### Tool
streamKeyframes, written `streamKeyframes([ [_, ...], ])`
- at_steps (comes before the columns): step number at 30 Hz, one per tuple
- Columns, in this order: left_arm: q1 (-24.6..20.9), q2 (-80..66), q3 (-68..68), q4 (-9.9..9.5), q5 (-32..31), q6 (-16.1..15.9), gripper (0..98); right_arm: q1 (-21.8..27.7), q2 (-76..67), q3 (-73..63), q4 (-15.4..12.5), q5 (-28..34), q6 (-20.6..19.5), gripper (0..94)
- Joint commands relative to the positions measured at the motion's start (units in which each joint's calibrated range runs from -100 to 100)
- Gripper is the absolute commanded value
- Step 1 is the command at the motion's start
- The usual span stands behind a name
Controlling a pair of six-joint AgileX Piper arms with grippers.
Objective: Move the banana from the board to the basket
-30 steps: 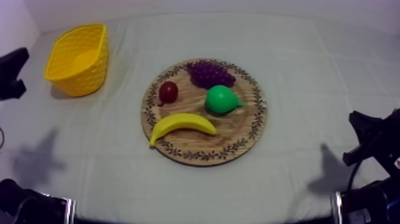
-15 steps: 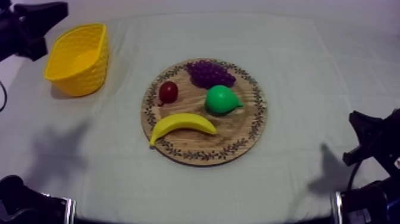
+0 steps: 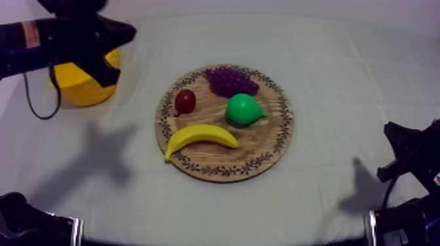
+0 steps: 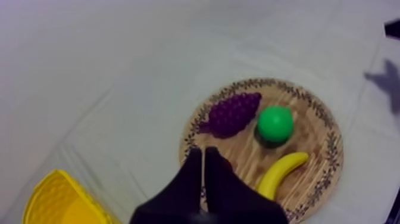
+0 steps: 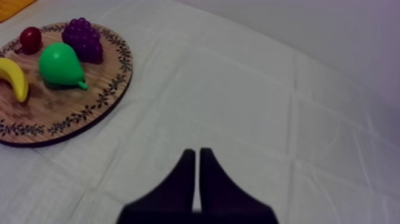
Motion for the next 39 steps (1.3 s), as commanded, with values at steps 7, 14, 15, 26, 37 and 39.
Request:
streamKeyframes([
  [7,2.7,7.1,-2.8,0.55,6.1,-2.7,1.0,0.0,0.0,0.0,0.0,0.0,0.0,0.5],
  [14,4.2,11.9,-3.2,0.47,12.7,-2.1,3.9,0.0,0.0,0.0,0.0,0.0,0.0,0.5],
  [15,4.6,12.4,-3.2,0.43,13.5,-2.2,4.6,0.0,0.0,0.0,0.0,0.0,0.0,0.5],
  [26,5.9,13.9,3.5,4.19,9.6,-6.3,11.0,0.0,0.0,0.0,0.0,0.0,0.0,0.5],
  [37,6.8,14.8,0.0,1.90,11.4,1.0,71.6,0.0,0.0,0.0,0.0,0.0,0.0,0.5],
  [39,7.0,15.2,-0.9,1.76,12.0,1.3,76.1,0.0,0.0,0.0,0.0,0.0,0.0,0.5],
])
